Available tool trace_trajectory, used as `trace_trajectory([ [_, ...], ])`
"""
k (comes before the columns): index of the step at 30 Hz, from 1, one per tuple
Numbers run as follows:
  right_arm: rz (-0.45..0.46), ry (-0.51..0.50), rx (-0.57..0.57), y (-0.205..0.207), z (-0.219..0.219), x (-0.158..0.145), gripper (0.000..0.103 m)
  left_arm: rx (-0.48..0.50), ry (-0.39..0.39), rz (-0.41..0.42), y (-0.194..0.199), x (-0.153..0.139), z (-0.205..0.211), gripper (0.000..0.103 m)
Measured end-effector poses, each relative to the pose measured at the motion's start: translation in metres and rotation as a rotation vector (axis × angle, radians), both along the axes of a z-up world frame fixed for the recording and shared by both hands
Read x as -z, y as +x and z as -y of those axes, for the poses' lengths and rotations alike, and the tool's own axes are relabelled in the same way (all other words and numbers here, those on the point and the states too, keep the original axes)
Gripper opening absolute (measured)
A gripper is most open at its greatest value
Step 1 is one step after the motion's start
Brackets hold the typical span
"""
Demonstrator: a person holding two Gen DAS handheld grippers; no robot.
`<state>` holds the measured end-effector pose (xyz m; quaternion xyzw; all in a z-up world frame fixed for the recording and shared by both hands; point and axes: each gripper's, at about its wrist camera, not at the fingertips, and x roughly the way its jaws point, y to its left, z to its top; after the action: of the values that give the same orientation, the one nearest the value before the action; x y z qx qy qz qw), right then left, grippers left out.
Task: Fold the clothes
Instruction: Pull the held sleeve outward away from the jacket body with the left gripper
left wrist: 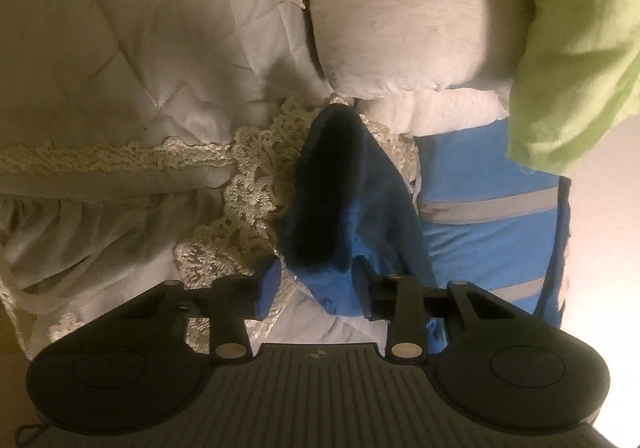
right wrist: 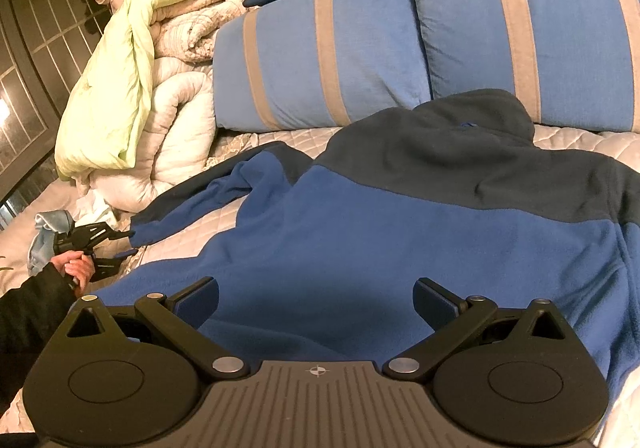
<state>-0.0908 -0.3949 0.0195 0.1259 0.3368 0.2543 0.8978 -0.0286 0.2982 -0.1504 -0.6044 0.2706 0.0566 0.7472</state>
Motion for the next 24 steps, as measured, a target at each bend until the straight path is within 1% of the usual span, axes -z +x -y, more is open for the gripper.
trace_trajectory([
  [3,0.000,0.003,0.001,0.000,0.001,0.000,0.103,-0.032,-0.029,0.010,0.004,0.008,0.002,0.035],
  [4,0.001,0.002,0.002,0.000,0.001,0.000,0.103,-0.044,-0.040,0.014,0.004,0.011,0.003,0.034],
  [5,0.002,0.002,0.002,-0.001,0.001,0.000,0.103,-0.057,-0.051,0.016,0.004,0.013,0.004,0.031],
  [7,0.001,0.002,0.002,-0.001,0.001,0.000,0.103,-0.062,-0.037,-0.009,0.006,0.012,0.005,0.024],
  [9,0.000,0.003,0.001,-0.001,0.000,0.001,0.103,-0.056,-0.006,-0.041,0.010,0.005,0.004,0.023],
  [10,0.000,0.004,0.001,-0.001,0.001,0.001,0.103,-0.047,0.020,-0.060,0.013,-0.001,0.003,0.022],
  [13,0.002,0.006,0.001,0.000,0.001,0.001,0.103,-0.023,0.152,-0.093,0.021,-0.033,-0.001,0.021],
  [19,0.004,0.016,0.001,-0.001,0.004,0.001,0.103,0.000,0.429,-0.094,0.028,-0.103,-0.006,0.020],
  [21,0.005,0.018,0.000,-0.001,0.005,0.001,0.103,0.021,0.481,-0.099,0.033,-0.119,-0.007,0.019],
  [24,0.007,0.023,-0.001,-0.001,0.006,0.001,0.103,0.056,0.567,-0.139,0.036,-0.136,-0.006,0.019],
])
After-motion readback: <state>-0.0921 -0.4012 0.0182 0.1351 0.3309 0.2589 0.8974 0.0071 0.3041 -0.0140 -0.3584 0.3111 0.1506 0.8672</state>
